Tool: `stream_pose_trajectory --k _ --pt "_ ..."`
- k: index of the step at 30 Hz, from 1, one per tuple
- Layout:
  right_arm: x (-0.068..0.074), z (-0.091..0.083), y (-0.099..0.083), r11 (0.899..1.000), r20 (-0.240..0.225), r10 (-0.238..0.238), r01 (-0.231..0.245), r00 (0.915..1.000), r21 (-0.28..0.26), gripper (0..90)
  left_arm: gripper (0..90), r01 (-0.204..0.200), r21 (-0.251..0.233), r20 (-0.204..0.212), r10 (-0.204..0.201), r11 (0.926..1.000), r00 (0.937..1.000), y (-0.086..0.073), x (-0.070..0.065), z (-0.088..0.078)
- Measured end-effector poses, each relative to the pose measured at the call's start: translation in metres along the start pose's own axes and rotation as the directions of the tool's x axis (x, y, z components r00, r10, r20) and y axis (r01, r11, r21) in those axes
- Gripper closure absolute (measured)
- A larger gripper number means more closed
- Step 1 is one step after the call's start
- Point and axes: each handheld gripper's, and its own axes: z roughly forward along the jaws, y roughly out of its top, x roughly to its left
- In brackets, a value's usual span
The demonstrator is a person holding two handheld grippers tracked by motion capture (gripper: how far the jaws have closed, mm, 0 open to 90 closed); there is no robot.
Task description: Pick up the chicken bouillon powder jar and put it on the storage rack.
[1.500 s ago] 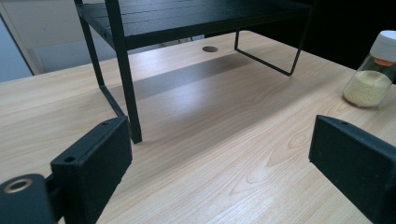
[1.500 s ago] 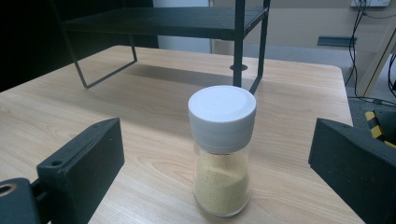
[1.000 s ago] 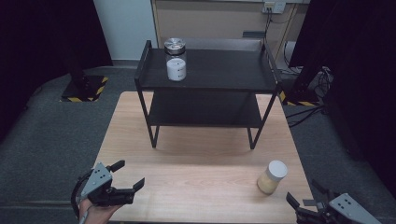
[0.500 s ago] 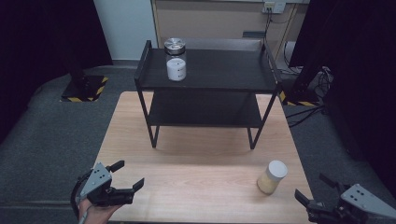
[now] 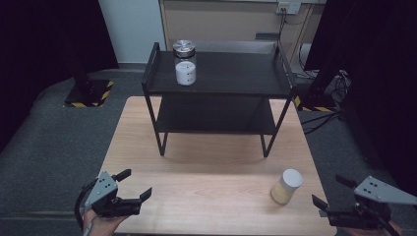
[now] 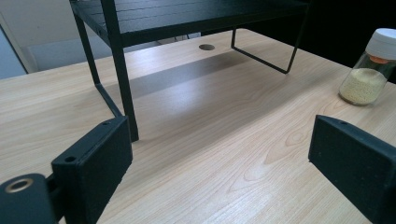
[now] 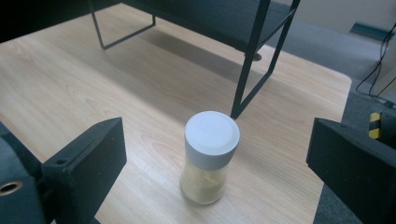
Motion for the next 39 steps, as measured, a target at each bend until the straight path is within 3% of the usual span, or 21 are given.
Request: stream_pose_trajectory --k 8,15,28,39 --pt "-0.007 0.018 0.015 0.997 -0.013 -0.024 0.025 0.9996 0.070 5.4 5.4 0.002 0.002 -0.002 -0.002 1.0000 1.0000 0.000 0.000 0.000" --pt "-0.011 0.036 0.015 0.994 -0.019 -0.011 0.013 0.9997 0.111 5.5 5.4 0.003 0.000 -0.006 -0.003 1.0000 1.0000 0.000 0.001 0.000" --pt "-0.011 0.072 -0.002 0.989 -0.031 0.001 0.004 0.9995 0.148 5.5 5.5 0.002 0.001 -0.008 -0.002 1.0000 1.0000 -0.001 0.000 -0.001" --pt "-0.020 0.097 -0.019 0.991 -0.058 0.008 -0.001 0.9983 0.134 5.8 5.6 -0.002 0.006 -0.007 0.002 1.0000 1.0000 0.000 0.000 0.000"
